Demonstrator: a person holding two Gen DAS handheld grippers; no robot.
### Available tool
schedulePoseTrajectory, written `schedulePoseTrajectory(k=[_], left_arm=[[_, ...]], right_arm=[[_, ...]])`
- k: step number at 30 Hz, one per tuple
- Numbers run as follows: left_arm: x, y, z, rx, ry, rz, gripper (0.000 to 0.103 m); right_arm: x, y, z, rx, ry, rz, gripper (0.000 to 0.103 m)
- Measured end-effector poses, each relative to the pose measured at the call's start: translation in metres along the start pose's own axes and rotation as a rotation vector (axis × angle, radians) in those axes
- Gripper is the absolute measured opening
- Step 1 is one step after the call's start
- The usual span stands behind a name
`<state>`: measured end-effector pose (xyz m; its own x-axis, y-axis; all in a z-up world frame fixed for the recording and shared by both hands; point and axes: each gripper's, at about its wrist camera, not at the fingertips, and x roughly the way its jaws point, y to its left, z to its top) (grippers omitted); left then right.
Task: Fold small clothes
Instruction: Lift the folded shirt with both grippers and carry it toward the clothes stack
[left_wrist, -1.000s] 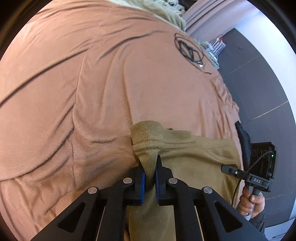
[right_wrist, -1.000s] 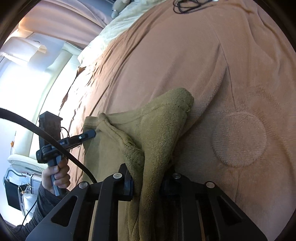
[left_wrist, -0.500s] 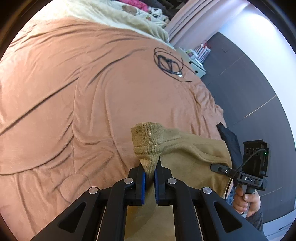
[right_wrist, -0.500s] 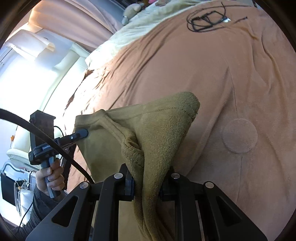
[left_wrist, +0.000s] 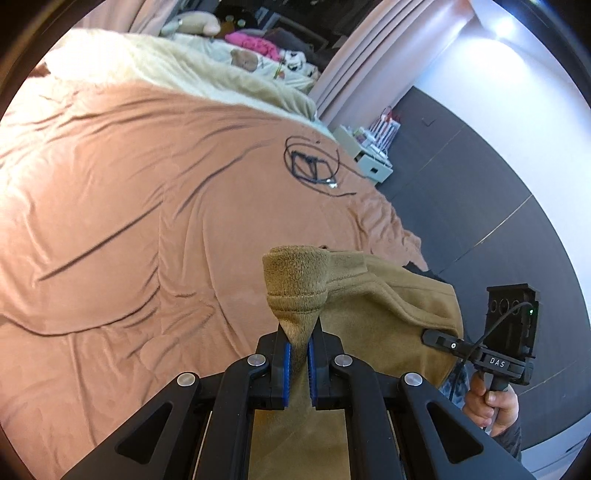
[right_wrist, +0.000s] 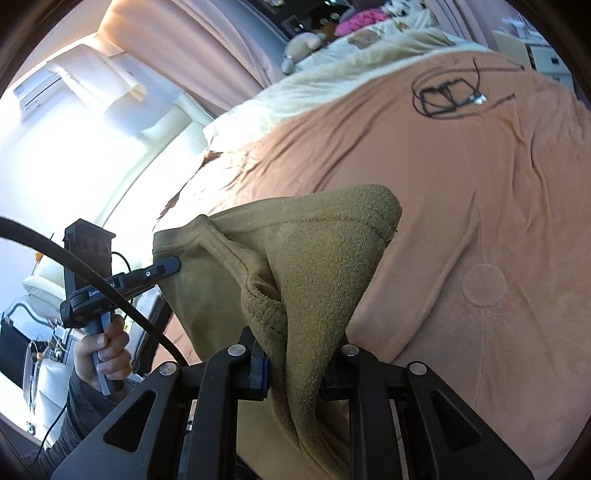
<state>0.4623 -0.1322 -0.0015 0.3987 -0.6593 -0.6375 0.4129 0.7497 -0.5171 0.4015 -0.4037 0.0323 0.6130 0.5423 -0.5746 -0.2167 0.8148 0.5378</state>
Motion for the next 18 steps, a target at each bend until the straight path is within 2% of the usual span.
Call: schedulePoseTrajectory(k=[18], left_arm=[[-0.155, -0.061, -0.028, 0.058, -0.219, -0.022, 0.007]], right_arm=[[-0.113, 0.094, -0.04, -0.192, -0.155, 0.038, 0.014]])
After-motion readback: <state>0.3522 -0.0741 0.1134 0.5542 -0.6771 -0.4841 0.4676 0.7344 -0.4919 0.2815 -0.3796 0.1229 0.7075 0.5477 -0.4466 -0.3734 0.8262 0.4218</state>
